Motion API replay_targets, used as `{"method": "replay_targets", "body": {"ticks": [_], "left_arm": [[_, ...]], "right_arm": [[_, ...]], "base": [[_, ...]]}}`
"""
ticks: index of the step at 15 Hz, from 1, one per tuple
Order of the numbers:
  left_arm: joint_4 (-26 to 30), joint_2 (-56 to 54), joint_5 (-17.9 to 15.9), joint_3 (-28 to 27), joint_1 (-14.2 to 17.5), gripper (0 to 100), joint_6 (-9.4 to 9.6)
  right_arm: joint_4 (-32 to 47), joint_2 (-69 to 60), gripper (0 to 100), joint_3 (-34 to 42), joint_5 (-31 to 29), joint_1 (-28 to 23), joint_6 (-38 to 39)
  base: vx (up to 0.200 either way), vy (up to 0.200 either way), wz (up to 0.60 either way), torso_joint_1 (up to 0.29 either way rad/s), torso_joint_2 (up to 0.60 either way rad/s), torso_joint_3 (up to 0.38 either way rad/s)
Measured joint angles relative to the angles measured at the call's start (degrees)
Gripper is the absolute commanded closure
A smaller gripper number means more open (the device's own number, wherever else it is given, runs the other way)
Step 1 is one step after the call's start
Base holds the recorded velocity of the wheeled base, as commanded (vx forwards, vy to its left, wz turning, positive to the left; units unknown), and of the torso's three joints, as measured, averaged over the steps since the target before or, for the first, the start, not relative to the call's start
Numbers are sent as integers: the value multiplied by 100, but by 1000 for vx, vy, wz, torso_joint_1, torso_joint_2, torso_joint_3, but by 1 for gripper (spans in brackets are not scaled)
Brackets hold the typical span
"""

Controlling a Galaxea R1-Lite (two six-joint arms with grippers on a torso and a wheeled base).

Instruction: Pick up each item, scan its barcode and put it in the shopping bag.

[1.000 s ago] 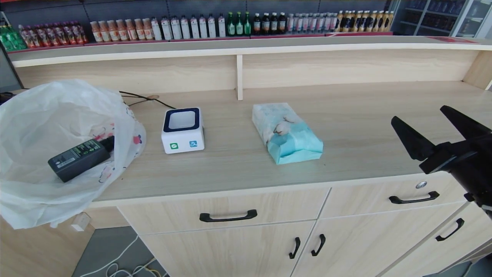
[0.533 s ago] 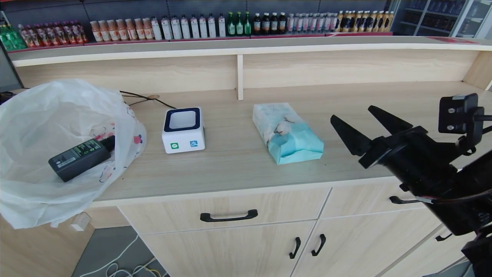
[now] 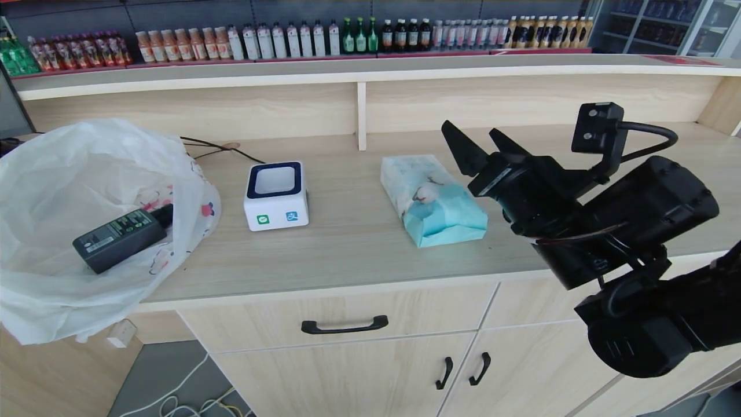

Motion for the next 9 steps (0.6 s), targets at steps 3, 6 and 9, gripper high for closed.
{"method": "replay_targets", "body": {"ticks": [3, 6, 9], "left_arm": [[0, 0, 0, 0, 2, 0, -2], [0, 0, 0, 0, -2, 0, -2], [0, 0, 0, 0, 2, 0, -2]], "right_arm": [[12, 447, 0, -602, 17, 9, -40], [318, 660, 0, -839, 13, 0, -49], [1687, 673, 0, -1318, 116, -216, -194]], "base": [[0, 0, 0, 0, 0, 0], [0, 0, 0, 0, 0, 0], [0, 0, 0, 0, 0, 0]]}}
